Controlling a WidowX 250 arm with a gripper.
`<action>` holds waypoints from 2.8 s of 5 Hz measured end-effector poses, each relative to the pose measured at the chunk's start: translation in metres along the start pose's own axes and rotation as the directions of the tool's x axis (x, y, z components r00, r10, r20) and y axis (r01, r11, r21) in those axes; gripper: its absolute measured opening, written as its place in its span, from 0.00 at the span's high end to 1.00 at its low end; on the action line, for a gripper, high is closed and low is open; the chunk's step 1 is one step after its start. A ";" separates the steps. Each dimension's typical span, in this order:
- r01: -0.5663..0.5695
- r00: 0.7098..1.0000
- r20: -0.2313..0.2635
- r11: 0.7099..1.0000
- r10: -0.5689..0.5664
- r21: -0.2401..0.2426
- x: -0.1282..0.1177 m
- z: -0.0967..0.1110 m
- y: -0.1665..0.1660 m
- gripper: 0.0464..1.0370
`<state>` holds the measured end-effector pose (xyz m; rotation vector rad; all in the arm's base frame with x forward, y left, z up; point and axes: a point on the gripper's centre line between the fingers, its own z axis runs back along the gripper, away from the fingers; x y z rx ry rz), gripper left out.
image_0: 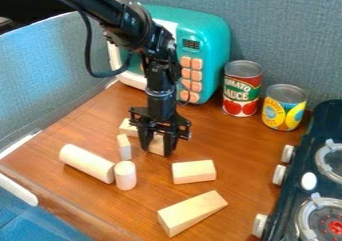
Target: Take the block on the middle and put it on top of the rectangular block on the left side
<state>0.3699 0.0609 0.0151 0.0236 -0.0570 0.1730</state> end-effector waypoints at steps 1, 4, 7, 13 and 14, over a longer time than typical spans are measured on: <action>-0.063 0.995 0.080 0.998 0.064 -0.019 0.009 0.029 -0.002 0.47; -0.298 0.954 -0.019 0.951 0.300 0.084 0.031 0.011 0.050 0.47; -0.285 0.955 -0.071 0.957 0.288 0.050 0.032 0.010 0.048 0.47; -0.342 0.939 0.042 0.940 0.341 0.020 0.021 0.065 0.018 0.04; -0.356 0.934 0.032 0.934 0.355 0.044 0.011 0.071 0.019 0.04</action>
